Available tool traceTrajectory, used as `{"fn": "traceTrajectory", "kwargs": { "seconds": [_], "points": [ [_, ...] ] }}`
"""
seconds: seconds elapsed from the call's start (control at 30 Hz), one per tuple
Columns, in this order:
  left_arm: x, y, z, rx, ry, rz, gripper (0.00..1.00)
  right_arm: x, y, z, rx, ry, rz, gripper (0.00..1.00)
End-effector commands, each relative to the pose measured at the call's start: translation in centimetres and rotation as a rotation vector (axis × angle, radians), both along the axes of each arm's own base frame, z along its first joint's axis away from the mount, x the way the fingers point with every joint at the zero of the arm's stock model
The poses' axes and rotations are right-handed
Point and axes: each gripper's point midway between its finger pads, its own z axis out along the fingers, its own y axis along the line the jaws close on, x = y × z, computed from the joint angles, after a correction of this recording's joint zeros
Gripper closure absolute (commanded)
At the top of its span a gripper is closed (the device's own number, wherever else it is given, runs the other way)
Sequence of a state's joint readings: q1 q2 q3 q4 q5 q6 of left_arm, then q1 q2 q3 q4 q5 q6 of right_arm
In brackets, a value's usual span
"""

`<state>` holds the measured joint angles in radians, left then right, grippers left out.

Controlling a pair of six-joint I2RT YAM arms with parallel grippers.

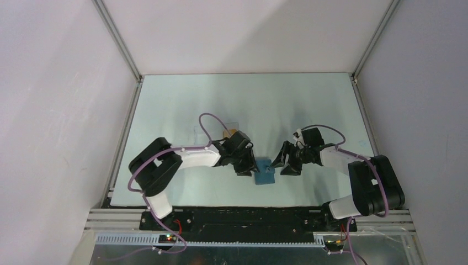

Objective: Put the credit cards into the card holder
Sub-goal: Close the card holder at the center of the board.

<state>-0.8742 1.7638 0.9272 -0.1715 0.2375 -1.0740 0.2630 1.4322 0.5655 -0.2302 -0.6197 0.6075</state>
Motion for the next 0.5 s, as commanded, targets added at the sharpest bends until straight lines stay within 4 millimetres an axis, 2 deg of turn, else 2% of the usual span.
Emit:
{"fn": "traceTrajectory", "kwargs": {
  "seconds": [0.0, 0.1, 0.17, 0.23, 0.33, 0.47],
  "points": [
    [2.0, 1.3, 2.3, -0.027, -0.117, 0.064, 0.48, -1.5, -2.3, -2.5, -0.134, 0.044, 0.001, 0.31],
    [2.3, 1.6, 3.7, -0.111, -0.126, 0.070, 0.47, -1.0, -2.0, -2.0, -0.112, 0.026, -0.005, 0.35],
    [1.9, 2.3, 3.7, -0.129, -0.128, 0.048, 0.51, -0.7, -1.2, -1.3, -0.054, 0.026, -0.008, 0.39],
    [1.8, 2.3, 4.8, -0.159, -0.149, 0.016, 0.54, -0.5, -0.5, -0.3, -0.007, 0.038, 0.009, 0.44],
    [1.5, 1.7, 7.1, -0.227, -0.191, -0.029, 0.58, -0.5, -0.2, 1.2, 0.011, 0.066, 0.025, 0.46],
    [1.5, 0.4, 8.6, -0.305, -0.206, -0.084, 0.58, -0.8, -0.7, 1.0, -0.019, 0.081, 0.022, 0.49]
  ]
}}
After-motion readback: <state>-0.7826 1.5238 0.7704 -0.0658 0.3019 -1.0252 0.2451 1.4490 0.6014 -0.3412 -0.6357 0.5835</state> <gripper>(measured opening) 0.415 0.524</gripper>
